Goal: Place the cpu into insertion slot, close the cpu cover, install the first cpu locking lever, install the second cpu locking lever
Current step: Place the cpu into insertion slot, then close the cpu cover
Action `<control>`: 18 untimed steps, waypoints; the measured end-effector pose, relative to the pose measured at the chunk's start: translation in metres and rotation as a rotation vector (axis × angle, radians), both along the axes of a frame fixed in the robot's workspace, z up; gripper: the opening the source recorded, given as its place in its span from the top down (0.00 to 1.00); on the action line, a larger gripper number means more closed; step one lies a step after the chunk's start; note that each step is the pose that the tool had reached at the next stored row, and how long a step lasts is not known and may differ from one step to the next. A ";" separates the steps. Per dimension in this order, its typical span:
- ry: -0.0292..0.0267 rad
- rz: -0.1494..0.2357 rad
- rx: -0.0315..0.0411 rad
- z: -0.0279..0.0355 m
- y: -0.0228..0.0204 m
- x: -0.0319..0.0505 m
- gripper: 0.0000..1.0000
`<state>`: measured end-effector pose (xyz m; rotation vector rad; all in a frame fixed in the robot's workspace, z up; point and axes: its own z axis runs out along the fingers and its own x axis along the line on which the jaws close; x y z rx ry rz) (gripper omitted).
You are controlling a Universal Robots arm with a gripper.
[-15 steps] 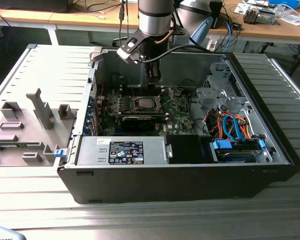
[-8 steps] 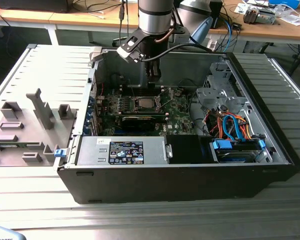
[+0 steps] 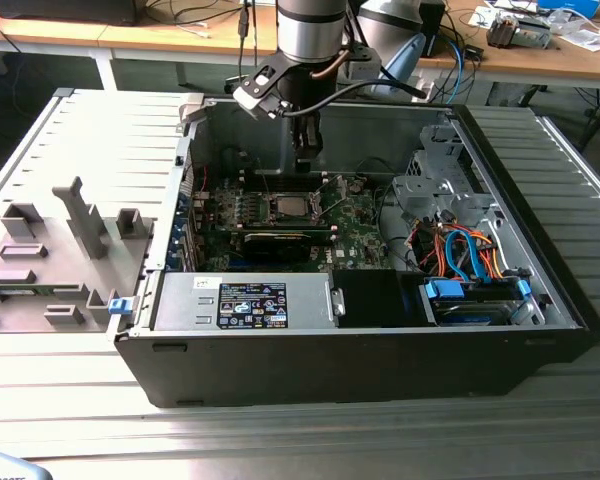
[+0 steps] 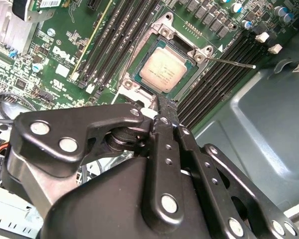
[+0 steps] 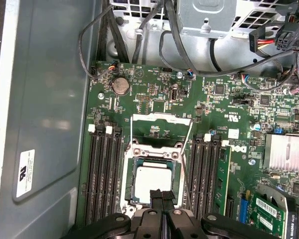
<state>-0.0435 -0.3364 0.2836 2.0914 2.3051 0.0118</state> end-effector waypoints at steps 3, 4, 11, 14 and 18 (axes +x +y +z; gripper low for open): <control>0.0002 0.000 -0.0003 0.0006 0.0000 0.0000 0.89; 0.0001 0.000 -0.0003 0.0006 0.0000 0.0000 0.89; 0.0002 0.000 -0.0004 0.0007 -0.0001 0.0010 0.89; 0.0002 0.000 -0.0003 0.0007 0.0000 0.0029 0.89; 0.0002 0.000 -0.0003 0.0007 0.0000 0.0057 0.89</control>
